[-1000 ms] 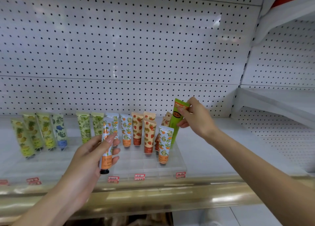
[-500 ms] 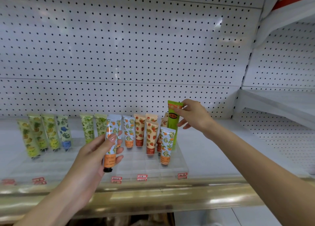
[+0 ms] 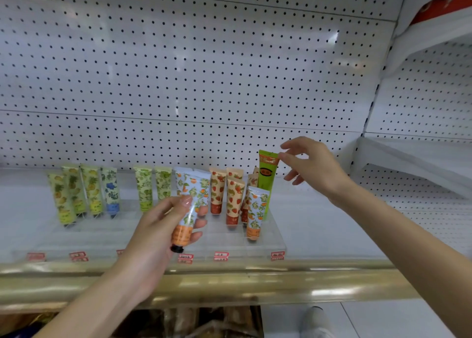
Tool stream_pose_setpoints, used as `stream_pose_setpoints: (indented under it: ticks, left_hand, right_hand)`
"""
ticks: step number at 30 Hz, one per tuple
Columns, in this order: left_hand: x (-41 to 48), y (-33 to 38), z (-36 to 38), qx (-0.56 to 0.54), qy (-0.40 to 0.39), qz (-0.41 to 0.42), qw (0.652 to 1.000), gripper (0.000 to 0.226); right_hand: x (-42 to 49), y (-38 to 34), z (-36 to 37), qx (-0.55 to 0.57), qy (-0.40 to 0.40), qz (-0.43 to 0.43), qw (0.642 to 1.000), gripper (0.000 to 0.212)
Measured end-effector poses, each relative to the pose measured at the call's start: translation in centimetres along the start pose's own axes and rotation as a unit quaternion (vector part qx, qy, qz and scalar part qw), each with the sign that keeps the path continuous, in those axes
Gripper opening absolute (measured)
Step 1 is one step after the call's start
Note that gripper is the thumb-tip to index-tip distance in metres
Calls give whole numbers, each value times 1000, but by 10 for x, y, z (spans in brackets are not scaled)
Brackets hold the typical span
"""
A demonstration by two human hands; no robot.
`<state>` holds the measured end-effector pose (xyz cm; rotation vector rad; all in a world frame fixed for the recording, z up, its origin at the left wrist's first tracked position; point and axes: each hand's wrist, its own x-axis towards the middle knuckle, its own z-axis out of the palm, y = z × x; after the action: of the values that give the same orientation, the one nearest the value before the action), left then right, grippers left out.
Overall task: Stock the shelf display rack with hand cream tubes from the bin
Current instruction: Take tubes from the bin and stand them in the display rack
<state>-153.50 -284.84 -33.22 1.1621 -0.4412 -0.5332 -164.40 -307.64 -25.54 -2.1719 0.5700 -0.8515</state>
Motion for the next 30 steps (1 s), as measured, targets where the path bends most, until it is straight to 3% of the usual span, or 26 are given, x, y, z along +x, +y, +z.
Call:
stream_pose_setpoints:
  ticks: [5, 12, 20, 23, 25, 26, 29, 30]
  left_hand:
    - [-13, 5, 14, 3, -43, 8, 999, 28]
    - [-31, 19, 9, 31, -70, 35, 996, 37]
    - [-37, 31, -24, 102, -71, 69, 990, 17]
    - [-33, 23, -38, 170, -55, 125, 976, 18]
    - [-29, 16, -53, 290, -48, 184, 938, 29]
    - [-28, 13, -60, 379, -49, 205, 901, 38]
    - [-24, -1, -84, 612, -51, 261, 744, 66]
    - [-23, -7, -90, 647, -57, 270, 711, 68]
  right_hand:
    - [-25, -38, 1, 35, -54, -40, 997, 13]
    - [-49, -82, 38, 18, -254, -74, 964, 13]
    - [-47, -118, 60, -29, -337, -78, 938, 9]
    - [-44, -123, 70, -88, -336, -83, 934, 13]
    - [-39, -123, 73, -147, -304, -98, 936, 16]
    - [-35, -123, 74, -184, -282, -108, 935, 16]
    - [-24, -121, 78, -287, -220, -132, 923, 14]
    - [-21, -119, 81, -310, -205, -138, 918, 13]
